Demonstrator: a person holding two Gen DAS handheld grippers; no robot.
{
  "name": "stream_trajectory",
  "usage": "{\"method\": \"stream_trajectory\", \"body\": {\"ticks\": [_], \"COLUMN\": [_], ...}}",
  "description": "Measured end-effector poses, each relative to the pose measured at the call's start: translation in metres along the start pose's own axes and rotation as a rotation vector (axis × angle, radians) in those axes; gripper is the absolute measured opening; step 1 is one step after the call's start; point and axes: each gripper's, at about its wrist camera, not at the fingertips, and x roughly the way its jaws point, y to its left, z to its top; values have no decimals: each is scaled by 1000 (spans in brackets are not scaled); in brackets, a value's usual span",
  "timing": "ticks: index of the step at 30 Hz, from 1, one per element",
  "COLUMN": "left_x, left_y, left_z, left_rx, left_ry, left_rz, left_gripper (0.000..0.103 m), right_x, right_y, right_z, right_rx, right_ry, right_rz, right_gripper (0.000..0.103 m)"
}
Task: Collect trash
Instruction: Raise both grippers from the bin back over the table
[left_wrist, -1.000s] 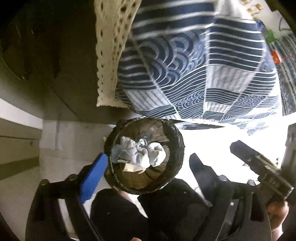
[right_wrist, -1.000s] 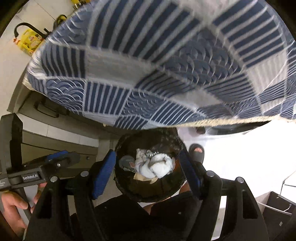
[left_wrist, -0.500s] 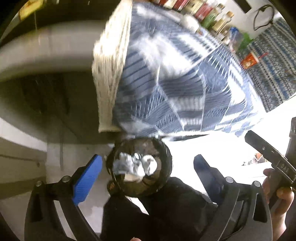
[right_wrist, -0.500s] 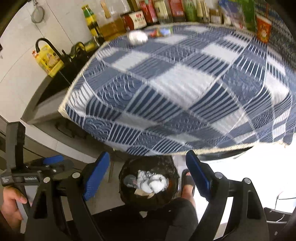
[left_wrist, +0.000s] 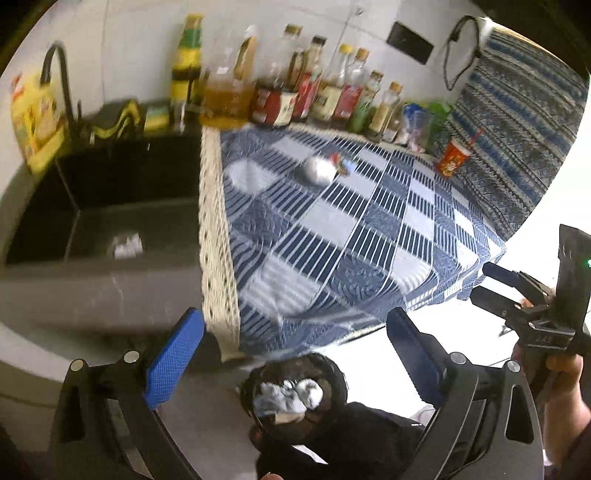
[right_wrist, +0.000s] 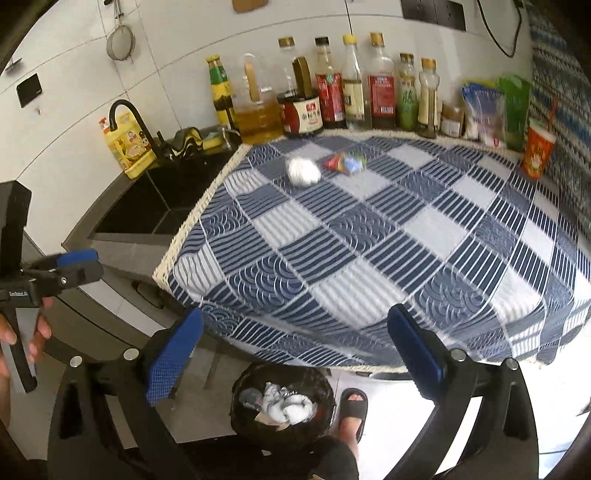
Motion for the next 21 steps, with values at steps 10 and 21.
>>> {"method": "stream_trajectory", "body": {"ticks": [10, 21], "left_x": [7, 61], "left_y": [-39, -60], "left_z": [45, 89], "left_rx": [79, 90], "left_ry": [-10, 63], "left_rz": [-43, -23], "left_gripper": [96, 96], "right_x": [-10, 29], "right_y": [-29, -69], "right_z": [52, 111], "right_rx": [-9, -71], "right_ry": [-78, -52], "right_rz": [20, 75], "right_gripper": [99, 99]}}
